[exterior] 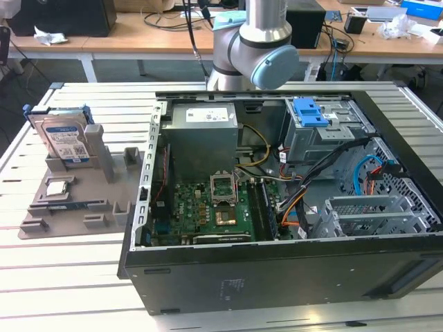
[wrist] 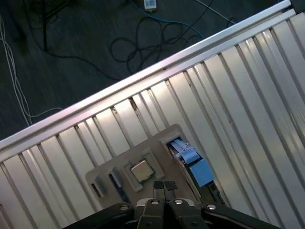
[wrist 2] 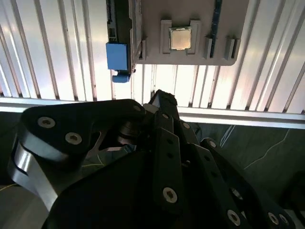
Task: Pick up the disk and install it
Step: 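Pick up the disk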
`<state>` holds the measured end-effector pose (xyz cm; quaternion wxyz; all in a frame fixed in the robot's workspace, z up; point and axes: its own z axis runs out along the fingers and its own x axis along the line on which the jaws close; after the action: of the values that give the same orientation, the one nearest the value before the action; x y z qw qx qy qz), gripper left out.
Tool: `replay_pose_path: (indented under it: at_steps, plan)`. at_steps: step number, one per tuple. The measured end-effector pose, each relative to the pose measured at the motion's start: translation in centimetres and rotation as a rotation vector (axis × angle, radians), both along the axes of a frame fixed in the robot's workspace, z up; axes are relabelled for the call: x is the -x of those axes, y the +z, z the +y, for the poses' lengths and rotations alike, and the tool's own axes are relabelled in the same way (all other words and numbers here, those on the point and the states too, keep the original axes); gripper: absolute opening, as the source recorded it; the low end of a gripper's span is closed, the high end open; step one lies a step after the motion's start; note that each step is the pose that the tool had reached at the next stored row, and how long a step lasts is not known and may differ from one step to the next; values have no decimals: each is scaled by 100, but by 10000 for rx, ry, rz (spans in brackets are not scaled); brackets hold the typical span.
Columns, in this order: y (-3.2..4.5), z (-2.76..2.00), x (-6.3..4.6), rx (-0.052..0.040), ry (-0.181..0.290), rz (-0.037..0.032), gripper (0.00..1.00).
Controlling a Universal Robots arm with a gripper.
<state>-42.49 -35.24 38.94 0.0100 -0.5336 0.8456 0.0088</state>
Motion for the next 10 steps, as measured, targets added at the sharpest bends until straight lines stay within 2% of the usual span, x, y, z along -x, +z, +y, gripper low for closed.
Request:
replay_pose_path:
  at_steps: [5, 10]
  plan:
    - [0, 0, 0, 0, 842, 0, 11]
    - [0, 0, 0, 0, 1412, 0, 11]
